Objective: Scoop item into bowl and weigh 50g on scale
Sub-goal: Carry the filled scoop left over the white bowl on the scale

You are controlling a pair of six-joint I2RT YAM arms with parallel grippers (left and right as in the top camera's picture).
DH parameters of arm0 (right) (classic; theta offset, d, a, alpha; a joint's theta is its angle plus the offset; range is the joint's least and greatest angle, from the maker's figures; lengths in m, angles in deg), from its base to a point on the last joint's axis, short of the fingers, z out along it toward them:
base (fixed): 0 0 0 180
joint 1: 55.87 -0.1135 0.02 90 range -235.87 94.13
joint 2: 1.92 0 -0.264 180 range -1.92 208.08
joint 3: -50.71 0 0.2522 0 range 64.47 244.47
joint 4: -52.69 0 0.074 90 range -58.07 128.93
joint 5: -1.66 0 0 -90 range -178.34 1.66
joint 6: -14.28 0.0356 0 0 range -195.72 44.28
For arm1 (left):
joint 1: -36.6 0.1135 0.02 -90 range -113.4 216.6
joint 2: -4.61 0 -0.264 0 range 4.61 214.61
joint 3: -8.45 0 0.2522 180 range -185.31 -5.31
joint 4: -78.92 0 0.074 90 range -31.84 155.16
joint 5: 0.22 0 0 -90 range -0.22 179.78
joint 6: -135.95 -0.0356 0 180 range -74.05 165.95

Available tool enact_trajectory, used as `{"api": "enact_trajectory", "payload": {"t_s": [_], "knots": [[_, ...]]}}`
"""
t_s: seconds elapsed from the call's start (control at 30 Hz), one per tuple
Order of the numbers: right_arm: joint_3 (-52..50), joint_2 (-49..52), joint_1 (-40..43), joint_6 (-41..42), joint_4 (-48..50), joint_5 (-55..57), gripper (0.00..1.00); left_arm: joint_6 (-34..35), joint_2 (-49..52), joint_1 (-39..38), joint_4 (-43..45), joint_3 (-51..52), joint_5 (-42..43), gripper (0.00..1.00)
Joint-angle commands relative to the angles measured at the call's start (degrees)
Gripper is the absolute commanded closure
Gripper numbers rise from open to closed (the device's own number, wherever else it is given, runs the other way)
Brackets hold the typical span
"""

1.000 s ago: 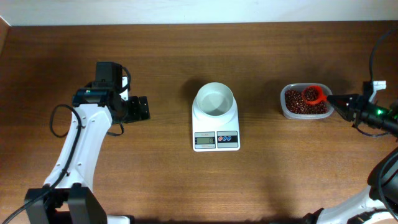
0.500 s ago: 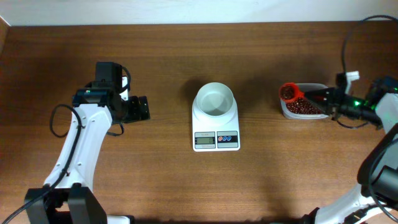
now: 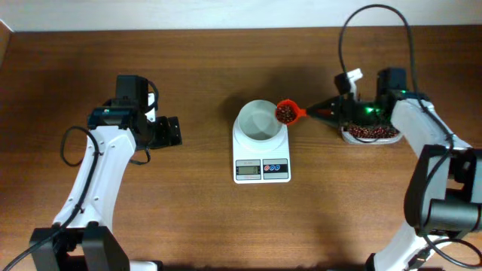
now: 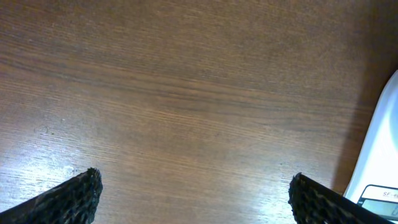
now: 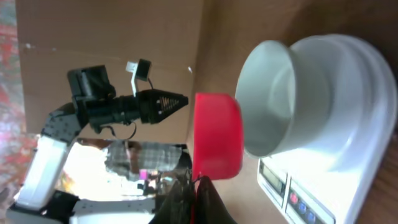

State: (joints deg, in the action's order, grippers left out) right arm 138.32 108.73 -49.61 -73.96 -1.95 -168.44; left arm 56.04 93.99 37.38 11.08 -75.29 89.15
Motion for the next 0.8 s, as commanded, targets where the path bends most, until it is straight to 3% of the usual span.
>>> {"api": "enact_trajectory", "payload": {"t_s": [0.0,0.3,0.77], "knots": [[0.2,0.3,-4.1,8.4,7.5,0.4,0.96,-0.5,0.0,0.1,0.0,-0.8,-0.2,0.01],[0.3,0.3,-9.9,9.6,13.7,13.4,0.96,-0.5,0.0,0.1,0.0,-0.8,-0.2,0.01],[4.2,-6.0,-13.4,9.6,11.1,26.6,0.96,-0.5,0.0,0.1,0.0,-0.8,-0.2,0.01]]}}
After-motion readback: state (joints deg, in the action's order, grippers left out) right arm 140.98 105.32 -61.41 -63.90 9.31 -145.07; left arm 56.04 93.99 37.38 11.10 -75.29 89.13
